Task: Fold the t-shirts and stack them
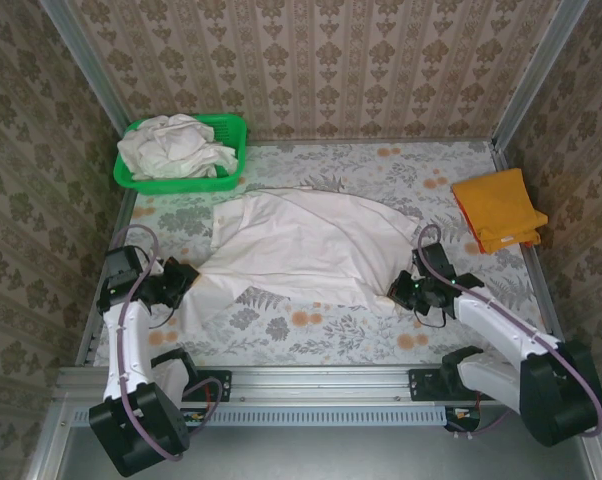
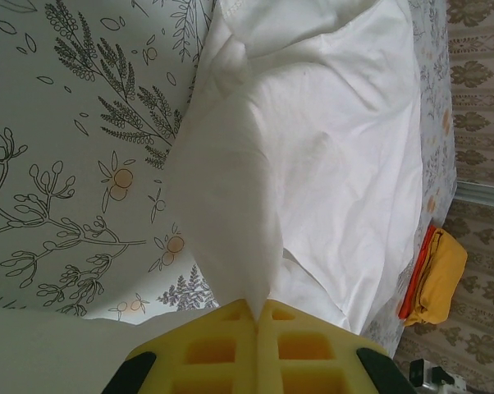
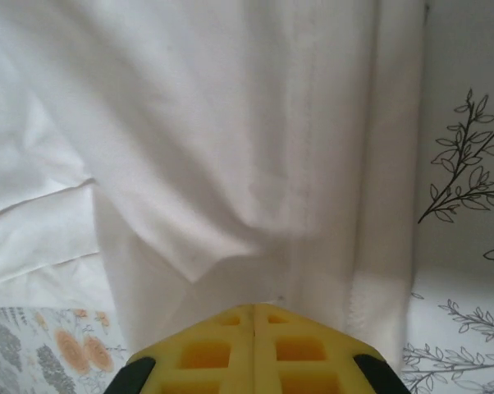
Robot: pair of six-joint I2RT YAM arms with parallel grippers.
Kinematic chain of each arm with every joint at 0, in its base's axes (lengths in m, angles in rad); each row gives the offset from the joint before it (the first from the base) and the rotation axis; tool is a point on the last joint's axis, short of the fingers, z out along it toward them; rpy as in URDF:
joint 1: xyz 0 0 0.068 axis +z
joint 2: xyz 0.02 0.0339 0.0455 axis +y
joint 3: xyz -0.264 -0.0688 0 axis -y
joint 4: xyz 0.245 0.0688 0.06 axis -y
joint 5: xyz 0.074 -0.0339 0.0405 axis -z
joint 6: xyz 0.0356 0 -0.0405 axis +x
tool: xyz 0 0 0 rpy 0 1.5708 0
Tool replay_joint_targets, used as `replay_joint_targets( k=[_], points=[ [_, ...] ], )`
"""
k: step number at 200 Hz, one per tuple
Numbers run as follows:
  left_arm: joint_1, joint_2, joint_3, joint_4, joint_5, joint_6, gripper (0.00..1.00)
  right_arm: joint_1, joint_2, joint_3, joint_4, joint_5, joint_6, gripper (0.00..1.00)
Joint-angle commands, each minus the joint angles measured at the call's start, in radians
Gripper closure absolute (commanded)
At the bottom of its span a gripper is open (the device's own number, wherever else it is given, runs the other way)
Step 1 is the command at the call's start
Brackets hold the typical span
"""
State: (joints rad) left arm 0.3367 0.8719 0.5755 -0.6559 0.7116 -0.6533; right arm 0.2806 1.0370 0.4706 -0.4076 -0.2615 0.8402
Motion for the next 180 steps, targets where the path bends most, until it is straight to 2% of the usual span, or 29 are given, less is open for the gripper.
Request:
replay_joint_targets(
  k=[1, 31, 59, 89, 131, 140, 151, 162, 180],
  points=[
    [0.010, -0.022, -0.011, -0.028, 0.017, 0.018, 1.00, 0.009, -0.129, 0.036, -0.104, 0.074, -0.022, 1.00],
    [0.011, -0.021, -0.005, -0.036, 0.011, 0.020, 1.00, 0.036, -0.260, -0.008, -0.178, 0.066, 0.023, 1.00],
    [0.020, -0.018, 0.005, -0.052, -0.006, 0.020, 1.00, 0.150, -0.315, -0.045, -0.254, 0.102, 0.118, 1.00],
    [0.050, -0.016, 0.003, -0.055, -0.012, 0.015, 1.00, 0.262, -0.290, -0.090, -0.310, 0.150, 0.260, 1.00],
    [0.104, -0.029, 0.007, -0.096, -0.003, 0.045, 1.00, 0.270, -0.239, -0.092, -0.354, 0.309, 0.306, 1.00],
    [0.108, -0.029, 0.007, -0.097, -0.001, 0.044, 1.00, 0.270, -0.237, -0.092, -0.334, 0.315, 0.306, 0.92],
    [0.108, -0.027, 0.004, -0.093, 0.007, 0.041, 1.00, 0.269, -0.243, -0.086, -0.314, 0.309, 0.306, 0.73],
    [0.108, -0.025, 0.000, -0.088, 0.013, 0.037, 1.00, 0.269, -0.256, -0.077, -0.318, 0.305, 0.317, 0.58],
    [0.108, -0.025, -0.003, -0.085, 0.011, 0.036, 1.00, 0.270, -0.292, -0.072, -0.350, 0.290, 0.343, 0.48]
  ],
)
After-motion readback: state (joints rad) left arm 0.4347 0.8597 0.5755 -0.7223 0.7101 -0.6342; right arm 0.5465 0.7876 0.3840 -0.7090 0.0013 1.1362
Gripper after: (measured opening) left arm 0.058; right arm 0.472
